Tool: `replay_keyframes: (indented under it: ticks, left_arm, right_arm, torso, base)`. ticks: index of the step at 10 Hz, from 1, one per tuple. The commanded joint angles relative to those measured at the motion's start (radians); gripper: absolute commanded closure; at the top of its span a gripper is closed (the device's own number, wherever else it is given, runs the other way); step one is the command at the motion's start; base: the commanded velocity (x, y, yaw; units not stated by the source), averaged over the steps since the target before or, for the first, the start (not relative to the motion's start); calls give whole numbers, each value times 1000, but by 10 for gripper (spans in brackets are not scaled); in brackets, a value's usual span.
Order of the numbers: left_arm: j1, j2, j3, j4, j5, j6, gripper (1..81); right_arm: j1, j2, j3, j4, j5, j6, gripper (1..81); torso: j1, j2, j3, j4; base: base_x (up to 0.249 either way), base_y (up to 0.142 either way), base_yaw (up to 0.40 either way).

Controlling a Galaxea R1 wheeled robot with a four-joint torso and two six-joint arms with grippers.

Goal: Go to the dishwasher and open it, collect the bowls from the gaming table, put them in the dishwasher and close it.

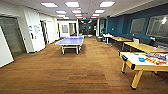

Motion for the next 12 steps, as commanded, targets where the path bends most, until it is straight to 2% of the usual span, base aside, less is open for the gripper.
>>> replay_keyframes:
  ticks: [1, 12]
  left_arm:
    - [-52, -11, 3, -3, 47, 8, 10]
    - [-52, -10, 3, -3, 47, 6, 10]
  right_arm:
    - [42, 3, 7, -15, -39, -2, 10]
    - [46, 5, 7, -15, -39, 0, 10]
  torso:
    - [0, 0, 0, 0]
    - [-1, -1, 0, 0]
  base:
    - [177, 0, 0]
    - [177, 0, 0]
